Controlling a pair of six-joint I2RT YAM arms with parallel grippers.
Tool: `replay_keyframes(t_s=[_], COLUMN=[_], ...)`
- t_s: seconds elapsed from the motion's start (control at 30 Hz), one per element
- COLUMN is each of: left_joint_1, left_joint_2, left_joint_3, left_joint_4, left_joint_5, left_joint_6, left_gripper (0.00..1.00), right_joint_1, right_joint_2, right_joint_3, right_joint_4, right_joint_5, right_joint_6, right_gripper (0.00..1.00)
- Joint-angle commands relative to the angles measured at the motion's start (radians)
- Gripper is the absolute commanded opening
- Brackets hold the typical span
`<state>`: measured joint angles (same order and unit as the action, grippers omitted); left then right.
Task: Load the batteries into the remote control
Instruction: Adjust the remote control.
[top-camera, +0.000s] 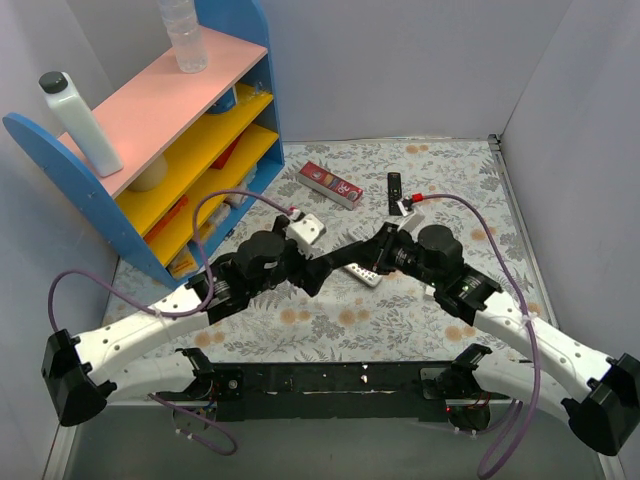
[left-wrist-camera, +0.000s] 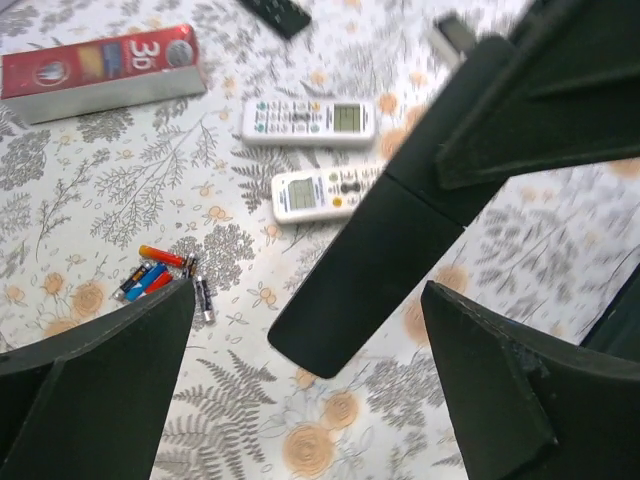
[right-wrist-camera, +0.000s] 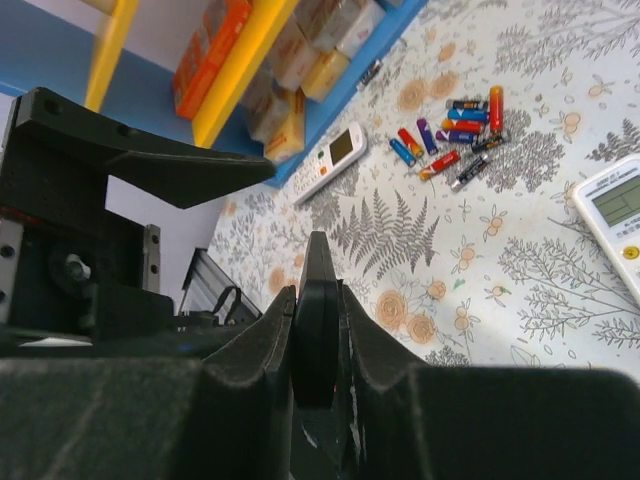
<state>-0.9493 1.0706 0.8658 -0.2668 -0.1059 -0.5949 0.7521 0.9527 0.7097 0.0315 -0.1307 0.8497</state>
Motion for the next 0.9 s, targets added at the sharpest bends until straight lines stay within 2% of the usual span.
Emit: replay_keyframes(t_s=[0.0,0.07,0.1,0.13,0.17,0.23,0.33,0.53,0.67,0.87], left_joint_1=[0.003,0.003,0.003,0.003,0.003,0.003,0.003,0.003,0.003,-0.002], left_joint_2=[-0.145,-0.245,-0.279,-0.352,-0.383,-0.435,-0.460,-0.327,-0.239,-0.094], left_joint_3=[-0.085,-0.152,-0.250,-0.296,-0.348,-0.457,-0.526,-0.564,-0.599,-0.580], left_joint_4=[0.161,0.287,0.344,0.397,0.490,0.567,0.650,0.868,1.118,1.262], left_joint_5=[-0.159,-0.198,-0.202,-0.212,-0.225,-0.270,-0.314,-0.275,-0.235,-0.232], left_joint_6=[-0.342,-0.475,-0.606,-0.665,-0.733,-0.862,-0.953,-0.985,-0.997,-1.037], left_gripper=[0.98,0.98,0.98,0.98,0.98,0.98,0.98,0.98,0.98,0.98], right_joint_1=[-0.003,-0.003,-0.003,-0.003,-0.003,-0.003,-0.003,0.000,-0.002,0.004], right_joint_2=[-0.112,-0.164,-0.178,-0.190,-0.210,-0.229,-0.239,-0.239,-0.232,-0.201], right_joint_3=[-0.123,-0.197,-0.219,-0.240,-0.263,-0.308,-0.346,-0.420,-0.424,-0.424], right_joint_4=[0.244,0.335,0.366,0.396,0.430,0.499,0.568,0.731,0.763,0.814], right_joint_5=[0.115,0.128,0.164,0.170,0.177,0.184,0.181,0.174,0.163,0.160], right_joint_6=[0.071,0.112,0.127,0.141,0.167,0.192,0.227,0.328,0.365,0.420], right_gripper=[0.01,0.01,0.01,0.01,0.01,0.01,0.01,0.01,0.01,0.01])
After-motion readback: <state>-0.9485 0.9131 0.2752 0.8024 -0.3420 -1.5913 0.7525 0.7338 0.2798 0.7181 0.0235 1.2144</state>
